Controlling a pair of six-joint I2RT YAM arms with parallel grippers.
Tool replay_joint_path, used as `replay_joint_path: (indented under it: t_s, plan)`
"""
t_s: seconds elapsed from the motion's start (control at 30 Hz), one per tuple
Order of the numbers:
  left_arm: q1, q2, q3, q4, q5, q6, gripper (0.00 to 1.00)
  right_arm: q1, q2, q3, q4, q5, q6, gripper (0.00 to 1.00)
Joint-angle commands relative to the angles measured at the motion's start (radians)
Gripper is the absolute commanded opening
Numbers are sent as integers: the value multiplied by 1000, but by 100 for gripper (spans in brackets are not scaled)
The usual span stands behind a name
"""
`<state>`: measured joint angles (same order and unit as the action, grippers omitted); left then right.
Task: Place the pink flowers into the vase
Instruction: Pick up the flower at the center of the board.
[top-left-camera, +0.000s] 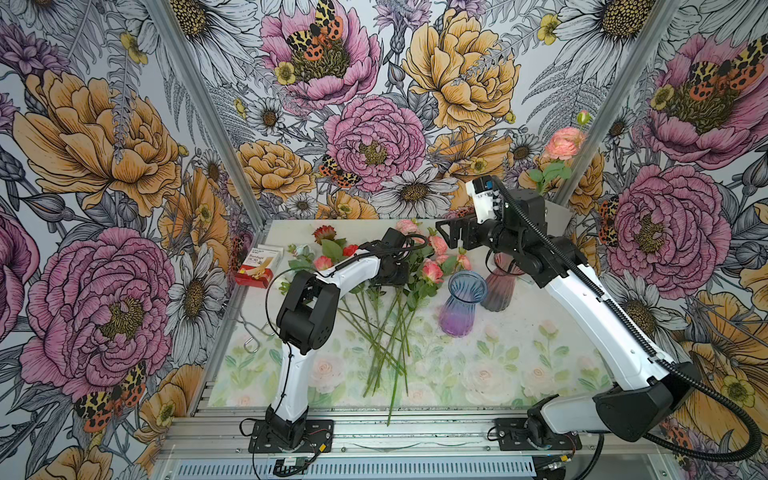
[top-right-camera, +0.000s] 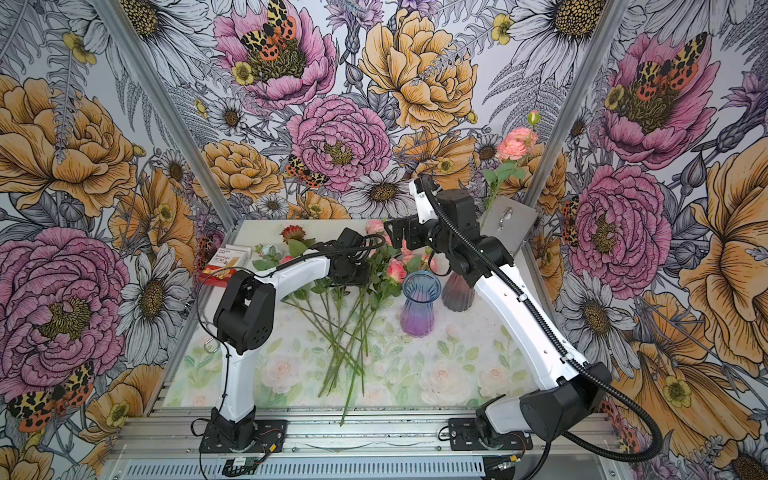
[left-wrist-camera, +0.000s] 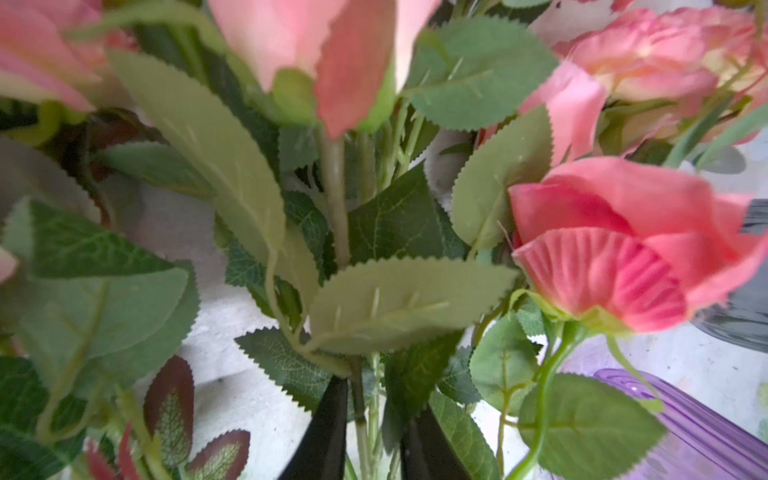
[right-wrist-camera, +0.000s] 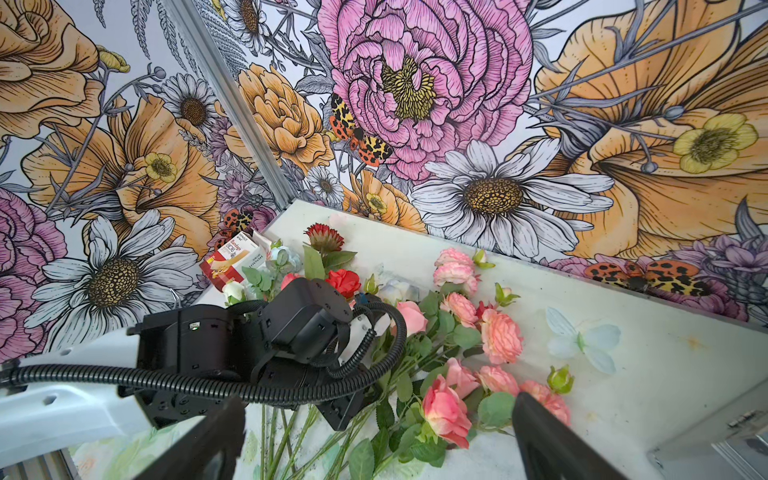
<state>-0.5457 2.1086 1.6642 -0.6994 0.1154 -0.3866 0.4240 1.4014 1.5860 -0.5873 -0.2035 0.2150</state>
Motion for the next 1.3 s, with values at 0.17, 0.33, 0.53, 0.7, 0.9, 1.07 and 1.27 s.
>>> replay_joint_path:
  t_s: [0.17,0.33,0.53,0.7,0.9,1.07,1.27]
  plan:
    - [4,22,29,3,-9,13,15,-8,-4,2,9,10,-10,99]
    - [17,43,34,3,3,9,19,-10,-15,5,7,11,-16,99]
    - [16,54,50,3,3,8,11,-11,-10,7,7,1,-12,99]
    - [14,-1,58,3,-23,21,5,-11,-4,-6,8,-2,-9,99]
    - [15,-142,64,6,-59,47,3,-11,-2,-19,9,-11,-5,99]
    - [28,-275,62,35,-86,63,0,-13,-11,-22,9,-39,3,99]
    - [73,-454,18,180,-140,47,0,-10,-21,-59,9,-88,-11,96]
